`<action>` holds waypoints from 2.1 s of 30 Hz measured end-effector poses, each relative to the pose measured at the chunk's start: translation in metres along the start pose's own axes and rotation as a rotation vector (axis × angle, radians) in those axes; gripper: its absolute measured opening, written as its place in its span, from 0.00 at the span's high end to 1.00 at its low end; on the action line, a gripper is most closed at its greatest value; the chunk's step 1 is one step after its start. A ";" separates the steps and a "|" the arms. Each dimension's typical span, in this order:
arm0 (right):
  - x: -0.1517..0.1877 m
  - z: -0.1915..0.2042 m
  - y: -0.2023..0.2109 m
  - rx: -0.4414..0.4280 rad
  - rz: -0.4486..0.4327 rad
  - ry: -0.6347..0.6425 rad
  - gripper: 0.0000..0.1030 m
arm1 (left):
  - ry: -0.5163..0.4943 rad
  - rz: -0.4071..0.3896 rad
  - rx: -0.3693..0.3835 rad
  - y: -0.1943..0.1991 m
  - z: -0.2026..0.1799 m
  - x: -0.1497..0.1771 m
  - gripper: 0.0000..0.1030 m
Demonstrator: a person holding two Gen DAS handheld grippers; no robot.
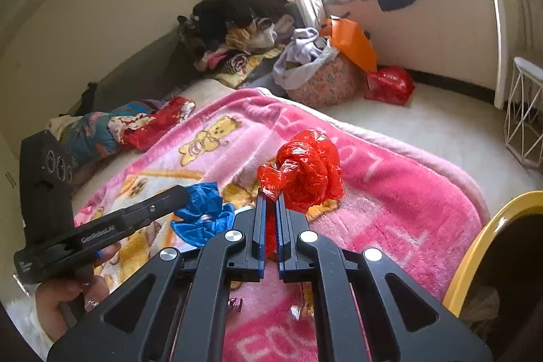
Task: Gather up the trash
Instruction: 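Carry the red bag in the right gripper over the bin while the left carries the blue bag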
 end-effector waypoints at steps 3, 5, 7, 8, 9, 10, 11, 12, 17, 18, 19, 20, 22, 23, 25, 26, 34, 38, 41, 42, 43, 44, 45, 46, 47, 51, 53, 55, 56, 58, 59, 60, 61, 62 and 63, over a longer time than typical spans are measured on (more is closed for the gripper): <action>0.002 0.004 0.010 0.000 -0.011 0.014 0.95 | -0.013 -0.014 0.007 0.007 -0.007 -0.001 0.98; 0.003 0.008 0.016 0.001 -0.018 0.028 0.95 | -0.023 -0.023 0.011 0.010 -0.012 -0.002 0.98; 0.005 0.011 0.021 0.001 -0.025 0.036 0.95 | -0.032 -0.028 0.015 0.012 -0.017 -0.001 0.98; 0.006 0.012 0.024 -0.001 -0.029 0.038 0.95 | -0.037 -0.030 0.018 0.014 -0.020 -0.001 0.98; 0.007 0.014 0.026 -0.002 -0.031 0.039 0.95 | -0.040 -0.032 0.020 0.015 -0.022 -0.001 0.98; 0.008 0.015 0.029 -0.002 -0.034 0.042 0.95 | -0.044 -0.034 0.022 0.016 -0.024 -0.001 0.98; 0.009 0.015 0.031 -0.003 -0.036 0.043 0.95 | -0.048 -0.036 0.025 0.017 -0.027 -0.001 0.98; 0.010 0.015 0.033 -0.003 -0.037 0.045 0.95 | -0.051 -0.037 0.026 0.018 -0.029 0.000 0.98; 0.016 0.018 0.045 0.001 -0.051 0.050 0.95 | -0.069 -0.042 0.033 0.022 -0.039 0.002 0.98; 0.017 0.018 0.047 0.003 -0.055 0.049 0.95 | -0.073 -0.042 0.035 0.023 -0.041 0.002 0.98; 0.017 0.017 0.049 0.004 -0.057 0.048 0.95 | -0.076 -0.042 0.036 0.023 -0.043 0.003 0.98; 0.019 0.017 0.052 0.006 -0.060 0.045 0.95 | -0.079 -0.042 0.038 0.023 -0.045 0.003 0.98; 0.020 0.014 0.057 0.010 -0.064 0.042 0.95 | -0.088 -0.042 0.041 0.023 -0.050 0.004 0.98; 0.021 0.013 0.060 0.014 -0.068 0.039 0.95 | -0.091 -0.041 0.044 0.024 -0.052 0.005 0.98; 0.024 0.010 0.065 0.015 -0.075 0.030 0.95 | -0.098 -0.040 0.049 0.024 -0.057 0.006 0.98; 0.026 0.009 0.068 0.019 -0.079 0.027 0.95 | -0.106 -0.038 0.051 0.023 -0.061 0.007 0.98; 0.037 -0.011 0.091 0.048 -0.106 -0.016 0.95 | -0.147 -0.028 0.073 0.020 -0.085 0.014 0.98; 0.044 -0.020 0.101 0.067 -0.116 -0.036 0.95 | -0.167 -0.023 0.084 0.019 -0.097 0.017 0.98; 0.048 -0.026 0.107 0.080 -0.122 -0.051 0.95 | -0.180 -0.019 0.092 0.017 -0.105 0.019 0.98; 0.049 -0.029 0.110 0.086 -0.125 -0.055 0.95 | -0.187 -0.017 0.095 0.017 -0.109 0.020 0.98; 0.050 -0.031 0.111 0.089 -0.128 -0.058 0.95 | -0.193 -0.017 0.097 0.016 -0.112 0.021 0.98; 0.051 -0.034 0.114 0.094 -0.132 -0.063 0.95 | -0.200 -0.014 0.101 0.015 -0.116 0.022 0.98; 0.051 -0.036 0.116 0.098 -0.136 -0.068 0.95 | -0.205 -0.011 0.103 0.014 -0.119 0.023 0.98; 0.053 -0.040 0.119 0.102 -0.140 -0.076 0.95 | -0.211 -0.009 0.104 0.013 -0.122 0.023 0.98; 0.053 -0.041 0.121 0.104 -0.143 -0.080 0.95 | -0.219 -0.005 0.107 0.012 -0.126 0.024 0.98; 0.059 -0.049 0.132 0.113 -0.157 -0.098 0.95 | -0.243 0.003 0.117 0.009 -0.138 0.028 0.98; 0.060 -0.053 0.136 0.119 -0.163 -0.107 0.95 | -0.254 0.006 0.122 0.007 -0.145 0.029 0.98; 0.063 -0.058 0.141 0.127 -0.170 -0.118 0.95 | -0.267 0.009 0.128 0.005 -0.153 0.030 0.98; 0.064 -0.059 0.143 0.130 -0.173 -0.122 0.95 | -0.274 0.011 0.131 0.004 -0.157 0.031 0.98; 0.067 -0.065 0.150 0.137 -0.182 -0.134 0.95 | -0.285 0.013 0.136 0.003 -0.163 0.034 0.98; 0.068 -0.067 0.152 0.140 -0.185 -0.138 0.95 | -0.291 0.016 0.139 0.002 -0.167 0.034 0.98; 0.069 -0.070 0.155 0.145 -0.189 -0.144 0.95 | -0.296 0.018 0.142 0.001 -0.170 0.036 0.98; 0.071 -0.072 0.157 0.148 -0.192 -0.150 0.95 | -0.303 0.021 0.145 0.000 -0.174 0.037 0.98; 0.072 -0.075 0.160 0.154 -0.197 -0.157 0.95 | -0.308 0.022 0.148 -0.001 -0.176 0.038 0.98; 0.073 -0.078 0.163 0.160 -0.201 -0.163 0.95 | -0.316 0.025 0.152 -0.002 -0.181 0.040 0.98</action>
Point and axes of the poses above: each gripper's, at about its wrist camera, not at the fingertips, and y roughly against the way its jaws point, z to its left, x to its underside, the point moved 5 cm from there along -y, roughly the way its jaws point, and after that the axes turned 10 degrees about z, right-handed, at the moved point
